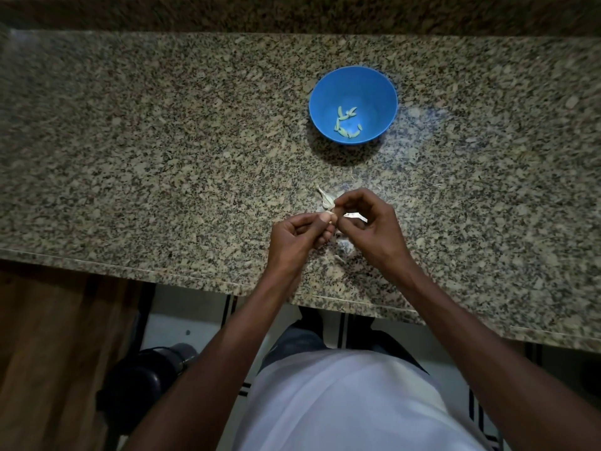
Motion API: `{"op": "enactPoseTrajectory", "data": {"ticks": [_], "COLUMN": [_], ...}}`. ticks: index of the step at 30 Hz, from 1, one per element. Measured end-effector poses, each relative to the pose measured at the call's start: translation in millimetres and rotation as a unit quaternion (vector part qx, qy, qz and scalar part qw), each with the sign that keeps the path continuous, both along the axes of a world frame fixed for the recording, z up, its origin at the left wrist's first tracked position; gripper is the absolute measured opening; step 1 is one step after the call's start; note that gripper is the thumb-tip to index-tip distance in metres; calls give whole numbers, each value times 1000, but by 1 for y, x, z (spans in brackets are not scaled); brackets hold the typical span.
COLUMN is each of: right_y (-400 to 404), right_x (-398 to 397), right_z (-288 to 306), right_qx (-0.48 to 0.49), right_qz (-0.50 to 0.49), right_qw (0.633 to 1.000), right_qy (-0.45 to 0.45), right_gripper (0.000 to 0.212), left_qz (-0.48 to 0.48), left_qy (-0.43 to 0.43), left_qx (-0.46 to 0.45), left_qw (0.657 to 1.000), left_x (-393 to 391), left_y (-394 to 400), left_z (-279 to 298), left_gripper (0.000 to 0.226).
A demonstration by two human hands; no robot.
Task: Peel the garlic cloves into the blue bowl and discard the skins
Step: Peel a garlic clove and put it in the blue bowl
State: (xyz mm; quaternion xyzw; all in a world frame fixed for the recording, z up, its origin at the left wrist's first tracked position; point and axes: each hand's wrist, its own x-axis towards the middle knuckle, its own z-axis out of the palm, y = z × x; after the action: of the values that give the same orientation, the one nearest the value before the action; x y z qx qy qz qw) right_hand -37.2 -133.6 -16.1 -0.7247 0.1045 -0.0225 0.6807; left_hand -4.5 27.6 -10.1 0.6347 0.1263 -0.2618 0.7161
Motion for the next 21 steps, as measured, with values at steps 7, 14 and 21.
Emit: {"op": "enactPoseTrajectory", "data": {"ticks": [7, 14, 21], "right_y": [-5, -7, -3], "right_x": [0, 6, 8], "right_z": [-3, 3, 1], "right_qx": [21, 10, 37], "right_qz": [-1, 30, -18], "right_qw": [999, 996, 995], "right_qy": [47, 85, 91], "right_gripper": [26, 23, 24], "left_qz": [-20, -53, -4], "left_qy": [-60, -105, -89], "left_qx": [36, 103, 88], "left_qw": [997, 988, 992], "left_x": [4, 11, 7], "left_y": [3, 3, -3], "left_z": [4, 3, 0], "left_gripper": [20, 16, 20]}}
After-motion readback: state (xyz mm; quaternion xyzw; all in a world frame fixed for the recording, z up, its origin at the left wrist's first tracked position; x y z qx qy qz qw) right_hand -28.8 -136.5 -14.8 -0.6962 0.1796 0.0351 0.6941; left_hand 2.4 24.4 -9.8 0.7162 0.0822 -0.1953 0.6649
